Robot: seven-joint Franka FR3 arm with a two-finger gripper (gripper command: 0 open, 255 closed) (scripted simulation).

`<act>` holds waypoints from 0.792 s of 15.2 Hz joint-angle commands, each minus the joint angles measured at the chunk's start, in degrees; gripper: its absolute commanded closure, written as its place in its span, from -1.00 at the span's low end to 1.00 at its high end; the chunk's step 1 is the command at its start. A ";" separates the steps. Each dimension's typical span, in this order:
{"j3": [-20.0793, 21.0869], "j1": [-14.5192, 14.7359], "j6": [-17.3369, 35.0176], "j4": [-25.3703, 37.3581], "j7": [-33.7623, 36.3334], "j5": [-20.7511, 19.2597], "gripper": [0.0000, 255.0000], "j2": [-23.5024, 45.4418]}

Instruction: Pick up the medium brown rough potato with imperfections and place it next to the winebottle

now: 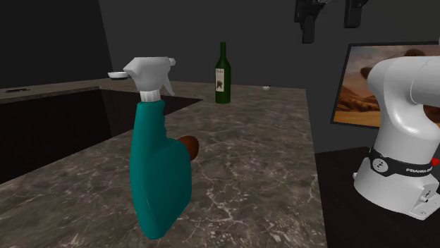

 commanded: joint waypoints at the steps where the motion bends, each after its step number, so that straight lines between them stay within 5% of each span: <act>1: 0.00 0.00 0.00 0.00 0.00 0.00 -1.00 0.00; 12: -2.39 1.09 16.28 2.57 -13.50 -8.50 -1.00 20.25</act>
